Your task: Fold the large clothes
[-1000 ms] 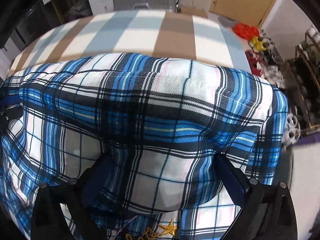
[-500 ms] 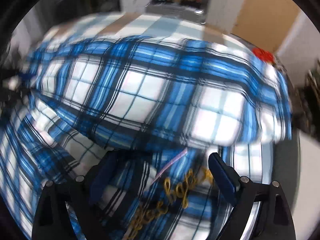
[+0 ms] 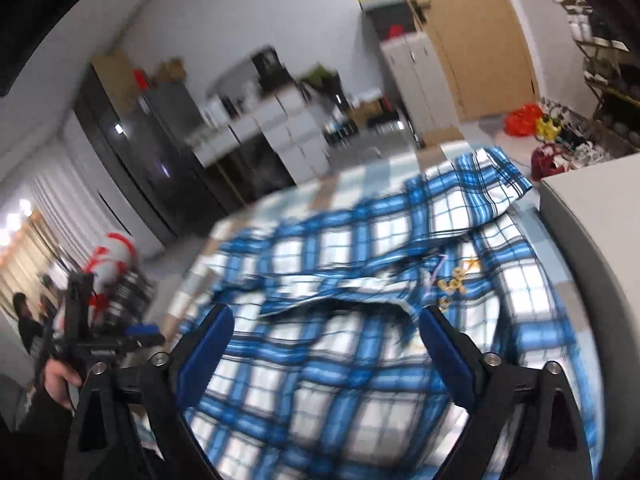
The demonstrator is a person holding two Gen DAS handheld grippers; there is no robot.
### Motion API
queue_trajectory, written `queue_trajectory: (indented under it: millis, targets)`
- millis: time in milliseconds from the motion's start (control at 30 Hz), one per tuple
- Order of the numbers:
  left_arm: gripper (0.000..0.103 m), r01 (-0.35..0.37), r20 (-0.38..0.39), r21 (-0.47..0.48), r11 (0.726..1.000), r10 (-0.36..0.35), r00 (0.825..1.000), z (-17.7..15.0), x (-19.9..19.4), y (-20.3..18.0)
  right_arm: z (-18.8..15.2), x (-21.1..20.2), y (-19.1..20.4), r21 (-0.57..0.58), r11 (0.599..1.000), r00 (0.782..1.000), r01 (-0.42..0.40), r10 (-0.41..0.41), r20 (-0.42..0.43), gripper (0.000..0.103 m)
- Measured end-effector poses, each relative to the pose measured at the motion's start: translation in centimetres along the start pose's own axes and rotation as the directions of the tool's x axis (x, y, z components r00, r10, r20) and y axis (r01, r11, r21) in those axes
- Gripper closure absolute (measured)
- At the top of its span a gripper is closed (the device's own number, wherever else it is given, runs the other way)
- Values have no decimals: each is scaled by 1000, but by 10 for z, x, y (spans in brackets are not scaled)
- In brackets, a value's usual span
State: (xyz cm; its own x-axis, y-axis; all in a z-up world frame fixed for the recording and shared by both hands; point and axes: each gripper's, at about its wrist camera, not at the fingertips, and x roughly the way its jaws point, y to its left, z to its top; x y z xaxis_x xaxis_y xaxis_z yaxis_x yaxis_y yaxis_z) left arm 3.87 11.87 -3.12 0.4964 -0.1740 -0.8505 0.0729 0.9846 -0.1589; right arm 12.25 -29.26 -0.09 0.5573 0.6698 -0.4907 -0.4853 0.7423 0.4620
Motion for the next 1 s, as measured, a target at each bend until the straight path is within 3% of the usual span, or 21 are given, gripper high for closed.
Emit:
queue_trajectory:
  millis: [133, 200, 233, 400, 533, 733, 900, 1000]
  targets:
    - [43, -35, 46, -57, 998, 37, 998, -23, -11, 3, -30, -24, 8, 19, 1000, 996, -21, 19, 82, 0]
    - [32, -53, 38, -87, 995, 56, 998, -35, -11, 8, -32, -25, 5, 11, 1000, 999, -10, 10, 46, 0]
    - [32, -50, 28, -113, 992, 53, 998, -42, -11, 13, -35, -30, 9, 7, 1000, 999, -7, 7, 42, 0]
    - [32, 2, -75, -209, 978, -18, 997, -70, 2, 36, -52, -35, 4, 19, 1000, 1000, -20, 20, 7, 0]
    - [32, 69, -158, -254, 965, -112, 981, -85, 19, 43, -60, -33, 11, -31, 999, 1000, -17, 17, -6, 0]
    - [32, 110, -174, -244, 964, -155, 973, -88, 24, 39, -64, -26, 11, -47, 999, 999, -17, 15, -38, 0]
    - [32, 246, -178, -248, 937, -294, 939, -85, 31, 29, -66, -24, 0, -3, 1000, 998, -21, 20, -57, 0]
    - [32, 339, -141, -283, 897, -388, 911, -79, 33, 24, -66, -24, -6, 24, 999, 998, -22, 24, -62, 0]
